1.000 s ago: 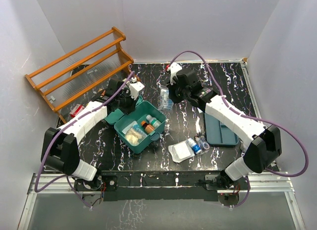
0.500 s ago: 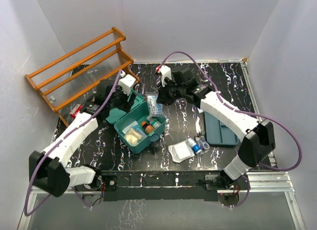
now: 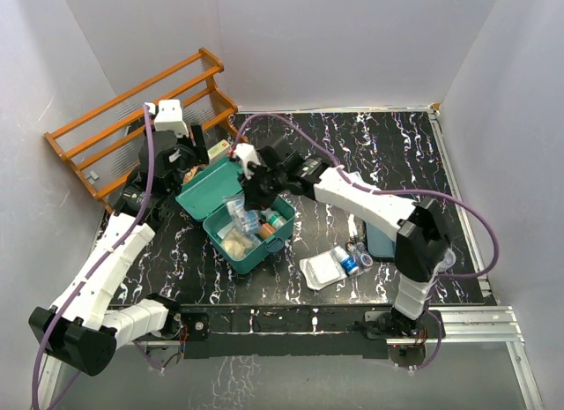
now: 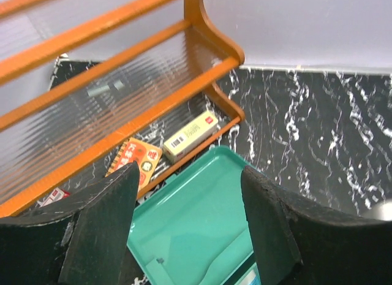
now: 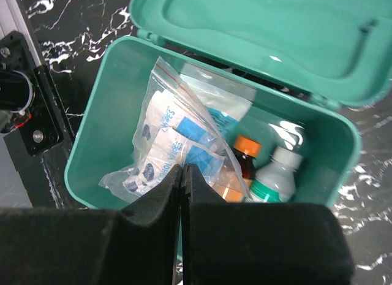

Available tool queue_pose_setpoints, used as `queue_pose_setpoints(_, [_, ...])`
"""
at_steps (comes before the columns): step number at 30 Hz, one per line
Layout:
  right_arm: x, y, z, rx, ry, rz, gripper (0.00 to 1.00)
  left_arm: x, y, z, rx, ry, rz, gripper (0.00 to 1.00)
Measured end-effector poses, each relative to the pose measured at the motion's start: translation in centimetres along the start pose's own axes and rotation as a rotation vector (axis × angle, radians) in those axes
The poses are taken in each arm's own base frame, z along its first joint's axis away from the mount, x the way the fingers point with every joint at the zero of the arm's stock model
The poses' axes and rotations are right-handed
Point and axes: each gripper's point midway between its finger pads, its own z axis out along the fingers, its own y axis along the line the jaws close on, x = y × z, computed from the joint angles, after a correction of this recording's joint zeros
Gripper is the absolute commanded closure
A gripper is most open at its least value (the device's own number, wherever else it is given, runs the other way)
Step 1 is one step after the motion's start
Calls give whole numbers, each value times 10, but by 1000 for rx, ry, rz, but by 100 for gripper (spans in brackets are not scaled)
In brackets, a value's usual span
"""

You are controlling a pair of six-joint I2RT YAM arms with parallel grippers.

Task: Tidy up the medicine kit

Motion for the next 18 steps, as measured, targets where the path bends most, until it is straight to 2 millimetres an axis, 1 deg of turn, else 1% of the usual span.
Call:
queue_pose_setpoints(3, [7,15,23,-21,48,-39,100,-21,4,-4,-22,-47,-38,33])
queue_pose_setpoints(6, [25,25,42,-34,121,-61,100,-30,5,-5,-27,-73,-51,33])
queue_pose_setpoints(9, [40,30,60,-39,187,-82,100,-30,4,-5,-27,-74,-50,33])
queue_pose_setpoints(13, [55,29,73,-25,250,-116,100,-27,3,-2,-27,-66,-44,32])
queue_pose_setpoints(16, [61,30,76,-21,278,-142,94,-23,2,3,-28,-52,-35,32])
queue_pose_setpoints(18, [61,31,76,-17,283,-161,87,-19,1,5,-28,-43,-26,32])
